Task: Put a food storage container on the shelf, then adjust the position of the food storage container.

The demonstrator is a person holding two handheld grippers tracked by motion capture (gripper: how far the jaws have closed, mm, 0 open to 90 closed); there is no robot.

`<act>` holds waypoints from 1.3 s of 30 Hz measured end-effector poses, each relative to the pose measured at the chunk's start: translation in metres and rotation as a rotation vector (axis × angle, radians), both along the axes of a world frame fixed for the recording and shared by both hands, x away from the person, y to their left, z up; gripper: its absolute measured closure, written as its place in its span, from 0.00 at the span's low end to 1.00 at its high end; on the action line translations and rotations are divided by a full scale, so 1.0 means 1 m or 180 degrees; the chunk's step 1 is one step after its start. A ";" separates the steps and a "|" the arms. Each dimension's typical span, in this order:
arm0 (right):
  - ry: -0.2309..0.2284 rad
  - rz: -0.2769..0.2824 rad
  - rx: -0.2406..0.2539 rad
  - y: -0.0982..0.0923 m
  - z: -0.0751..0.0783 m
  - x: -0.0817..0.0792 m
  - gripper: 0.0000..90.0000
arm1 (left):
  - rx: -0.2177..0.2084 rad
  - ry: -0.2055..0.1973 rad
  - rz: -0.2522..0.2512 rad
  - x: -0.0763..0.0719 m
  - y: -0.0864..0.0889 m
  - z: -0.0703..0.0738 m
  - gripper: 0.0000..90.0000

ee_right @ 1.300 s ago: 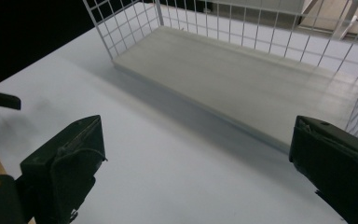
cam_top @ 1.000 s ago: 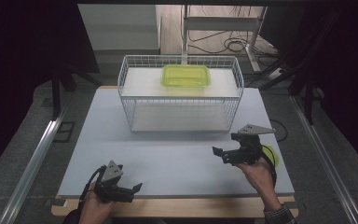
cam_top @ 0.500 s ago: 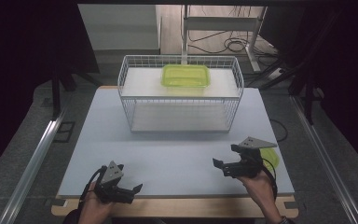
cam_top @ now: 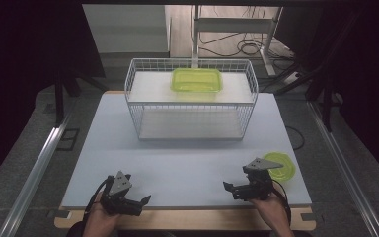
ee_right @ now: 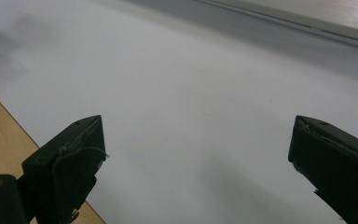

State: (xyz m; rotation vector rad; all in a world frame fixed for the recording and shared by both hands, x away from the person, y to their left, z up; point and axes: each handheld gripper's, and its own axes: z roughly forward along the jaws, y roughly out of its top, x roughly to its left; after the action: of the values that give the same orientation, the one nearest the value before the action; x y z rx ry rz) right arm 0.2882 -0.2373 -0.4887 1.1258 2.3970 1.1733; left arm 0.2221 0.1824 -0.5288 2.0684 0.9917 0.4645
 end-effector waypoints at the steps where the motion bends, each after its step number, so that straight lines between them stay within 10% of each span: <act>1: 0.0016 -0.0007 -0.0019 0.000 -0.001 0.000 0.05 | -0.0002 0.0000 0.0001 0.000 0.000 0.000 0.01; 11: 0.0039 -0.0167 -0.0170 -0.004 0.003 0.004 0.05 | 0.0003 0.0006 0.0004 0.000 0.000 0.000 0.01; 29: -0.0236 -0.0775 -0.0200 -0.084 0.034 0.018 0.91 | 0.0040 0.0016 0.0021 0.001 0.000 -0.001 0.01; 39: -0.0291 -0.1287 -0.0273 -0.136 0.036 0.025 1.00 | 0.0078 0.0029 0.0022 0.001 -0.001 -0.002 0.01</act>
State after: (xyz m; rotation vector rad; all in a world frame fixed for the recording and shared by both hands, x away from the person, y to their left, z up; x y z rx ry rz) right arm 0.3128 -0.3737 -0.4530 1.4087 2.0031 0.9539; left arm 0.2232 0.1815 -0.5307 2.0911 1.0034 0.4734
